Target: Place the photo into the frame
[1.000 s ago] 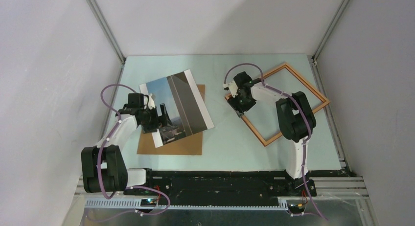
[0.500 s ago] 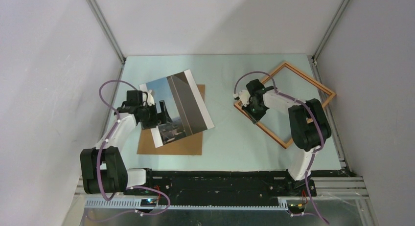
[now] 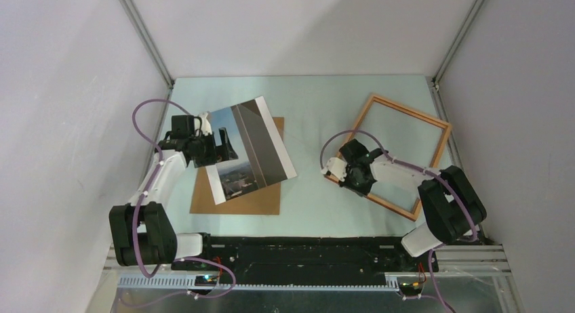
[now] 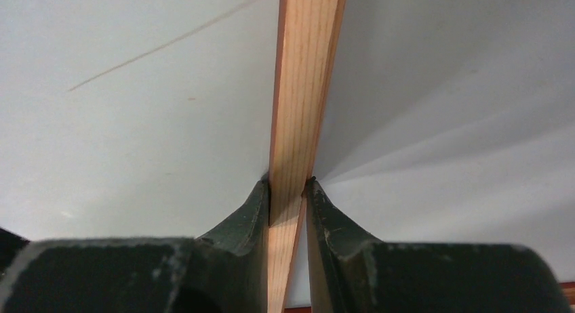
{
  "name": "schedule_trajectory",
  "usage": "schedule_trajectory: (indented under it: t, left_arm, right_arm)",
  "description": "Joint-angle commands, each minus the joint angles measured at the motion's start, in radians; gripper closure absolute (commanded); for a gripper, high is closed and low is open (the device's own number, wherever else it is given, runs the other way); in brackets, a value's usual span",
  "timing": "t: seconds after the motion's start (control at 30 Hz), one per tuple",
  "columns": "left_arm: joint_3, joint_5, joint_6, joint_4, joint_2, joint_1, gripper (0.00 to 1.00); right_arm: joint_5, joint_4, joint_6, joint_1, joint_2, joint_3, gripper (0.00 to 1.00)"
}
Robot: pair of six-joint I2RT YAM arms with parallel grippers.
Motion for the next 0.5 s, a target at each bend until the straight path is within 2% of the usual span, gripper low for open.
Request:
schedule_trajectory:
  t: [0.0,0.13,0.47]
  left_arm:
    - [0.037,0.04,0.01,0.007,0.013,0.007,0.02]
    - [0.031,0.042,0.007,0.008,0.014,0.008,0.02]
    - [0.009,0.013,0.023,0.009,-0.03,0.008,0.02]
  right_arm:
    - [-0.019,0.015,-0.053,0.087,-0.052,-0.065,1.0]
    - [-0.019,0.025,-0.065,0.139,-0.056,-0.082,1.0]
    - [0.013,0.074,-0.237,0.176,-0.051,-0.093,1.0]
